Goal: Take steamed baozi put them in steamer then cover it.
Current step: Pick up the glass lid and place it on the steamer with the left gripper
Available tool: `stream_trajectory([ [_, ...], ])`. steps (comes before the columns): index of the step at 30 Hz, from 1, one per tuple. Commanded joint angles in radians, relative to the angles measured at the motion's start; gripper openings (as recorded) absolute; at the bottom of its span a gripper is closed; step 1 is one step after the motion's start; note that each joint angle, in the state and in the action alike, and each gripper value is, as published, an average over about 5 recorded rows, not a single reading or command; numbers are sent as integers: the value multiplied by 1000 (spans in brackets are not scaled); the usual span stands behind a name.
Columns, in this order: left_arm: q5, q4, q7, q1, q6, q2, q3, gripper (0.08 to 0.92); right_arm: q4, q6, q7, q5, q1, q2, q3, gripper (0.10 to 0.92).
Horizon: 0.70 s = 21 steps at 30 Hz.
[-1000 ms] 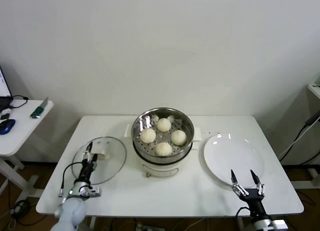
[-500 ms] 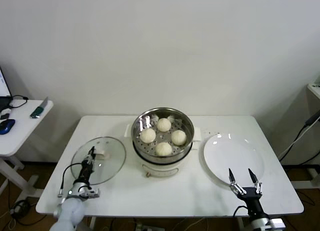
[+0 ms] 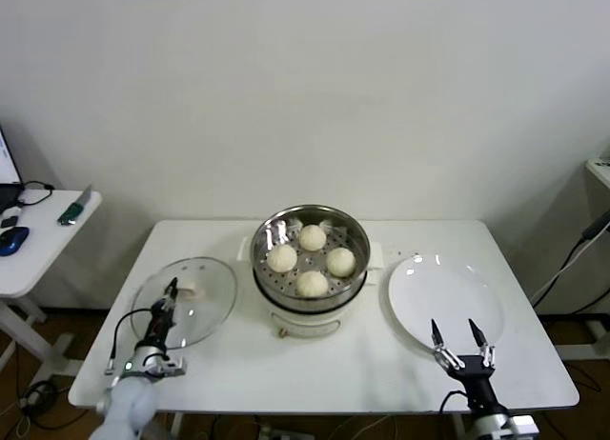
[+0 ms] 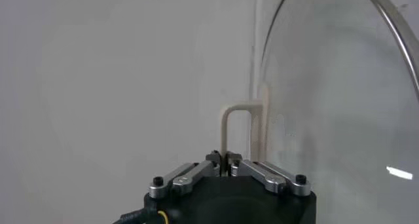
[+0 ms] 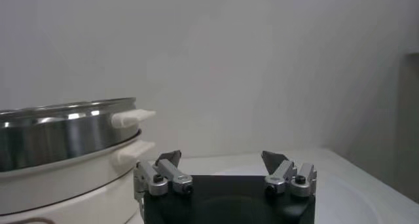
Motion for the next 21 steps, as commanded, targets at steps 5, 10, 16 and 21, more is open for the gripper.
stream_trajectory([
  [5, -175, -355, 156, 92, 151, 129, 32, 136, 5, -9, 13, -25, -1, 1, 6, 823],
  [10, -275, -458, 249, 137, 270, 193, 37, 136, 8, -23, 20, -50, -3, 1, 9, 823],
  [16, -377, -603, 321, 163, 400, 245, 52, 136, 7, -29, 22, -66, -7, 1, 10, 823],
  [21, -400, -718, 356, 154, 531, 285, 88, 136, 10, -34, 23, -85, -1, -5, 11, 823],
])
